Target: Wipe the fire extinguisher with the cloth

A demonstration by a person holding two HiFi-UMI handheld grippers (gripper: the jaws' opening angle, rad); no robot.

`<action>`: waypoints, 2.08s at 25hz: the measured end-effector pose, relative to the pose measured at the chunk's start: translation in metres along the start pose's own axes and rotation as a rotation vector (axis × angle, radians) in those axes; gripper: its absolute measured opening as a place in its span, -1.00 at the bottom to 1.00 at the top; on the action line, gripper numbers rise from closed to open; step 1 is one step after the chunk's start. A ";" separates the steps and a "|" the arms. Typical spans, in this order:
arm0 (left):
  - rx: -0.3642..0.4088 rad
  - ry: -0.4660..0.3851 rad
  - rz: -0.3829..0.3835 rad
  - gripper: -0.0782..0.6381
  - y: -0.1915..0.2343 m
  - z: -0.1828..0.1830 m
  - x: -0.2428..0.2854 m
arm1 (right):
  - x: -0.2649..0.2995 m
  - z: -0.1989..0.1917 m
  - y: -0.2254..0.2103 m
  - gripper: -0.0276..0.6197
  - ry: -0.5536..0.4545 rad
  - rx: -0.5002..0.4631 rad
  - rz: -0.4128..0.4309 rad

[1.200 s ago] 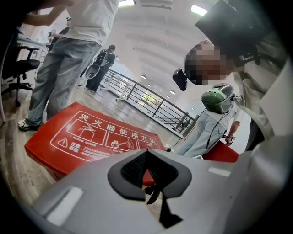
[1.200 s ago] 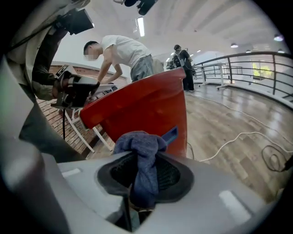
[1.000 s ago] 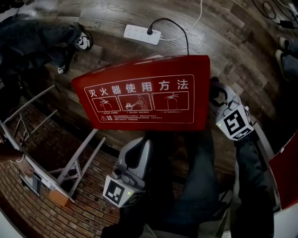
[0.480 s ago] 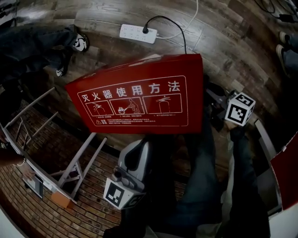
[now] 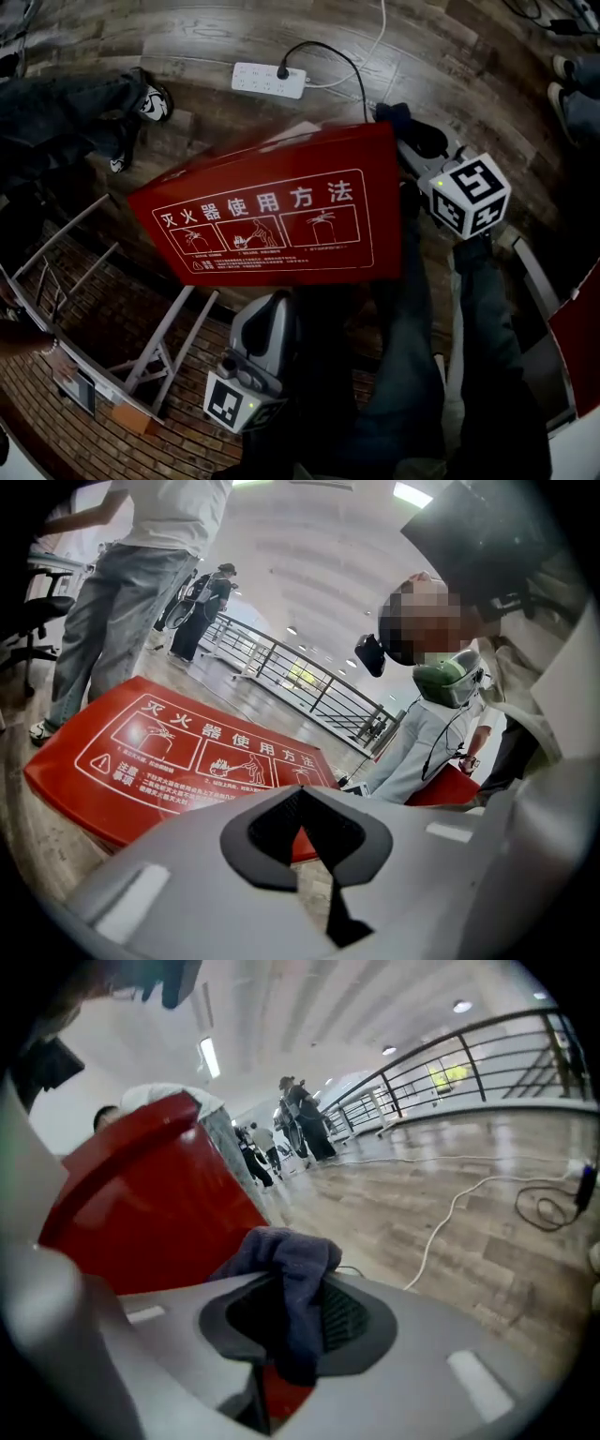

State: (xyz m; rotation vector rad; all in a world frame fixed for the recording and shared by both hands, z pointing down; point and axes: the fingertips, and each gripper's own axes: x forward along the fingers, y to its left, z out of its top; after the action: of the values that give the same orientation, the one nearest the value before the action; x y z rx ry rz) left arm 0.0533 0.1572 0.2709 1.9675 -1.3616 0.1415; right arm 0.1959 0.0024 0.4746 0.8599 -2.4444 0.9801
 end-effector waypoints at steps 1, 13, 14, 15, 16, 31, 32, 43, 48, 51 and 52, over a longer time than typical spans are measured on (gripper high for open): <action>0.001 0.000 0.003 -0.77 0.001 0.001 0.000 | 0.007 -0.005 -0.005 -0.60 0.016 -0.007 -0.037; -0.006 0.025 -0.008 -0.77 0.001 -0.003 0.009 | 0.005 -0.172 0.008 -0.60 0.476 0.048 0.032; -0.006 0.027 -0.008 -0.77 0.002 -0.003 0.010 | 0.009 -0.162 0.003 -0.60 0.464 0.011 0.009; -0.006 0.027 -0.007 -0.77 0.003 -0.002 0.010 | 0.013 -0.151 -0.002 -0.60 0.443 -0.017 -0.015; -0.005 0.026 -0.006 -0.77 0.004 -0.001 0.010 | 0.016 -0.139 -0.006 -0.60 0.411 -0.023 -0.037; 0.009 0.035 -0.103 -0.77 0.012 0.008 -0.007 | -0.090 -0.095 0.107 -0.60 0.100 0.004 -0.021; 0.013 0.040 -0.110 -0.77 0.015 0.007 -0.011 | -0.094 -0.096 0.119 -0.60 0.090 0.022 -0.033; 0.065 0.000 -0.108 -0.77 0.050 0.050 -0.059 | -0.173 -0.019 0.205 -0.60 0.052 -0.197 -0.396; 0.067 -0.053 -0.081 -0.77 0.068 0.064 -0.077 | -0.131 0.037 0.204 -0.60 0.167 -0.621 -0.424; 0.032 -0.056 -0.049 -0.77 0.082 0.054 -0.091 | -0.075 0.043 0.229 -0.60 0.200 -0.782 -0.367; 0.025 -0.049 -0.037 -0.77 0.087 0.048 -0.096 | -0.060 0.046 0.244 -0.60 0.189 -0.795 -0.338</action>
State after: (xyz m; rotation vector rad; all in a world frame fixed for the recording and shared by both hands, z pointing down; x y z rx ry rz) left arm -0.0770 0.1860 0.2341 2.0272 -1.3598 0.0937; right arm 0.0756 0.1329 0.2916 0.7887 -2.1320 -0.0544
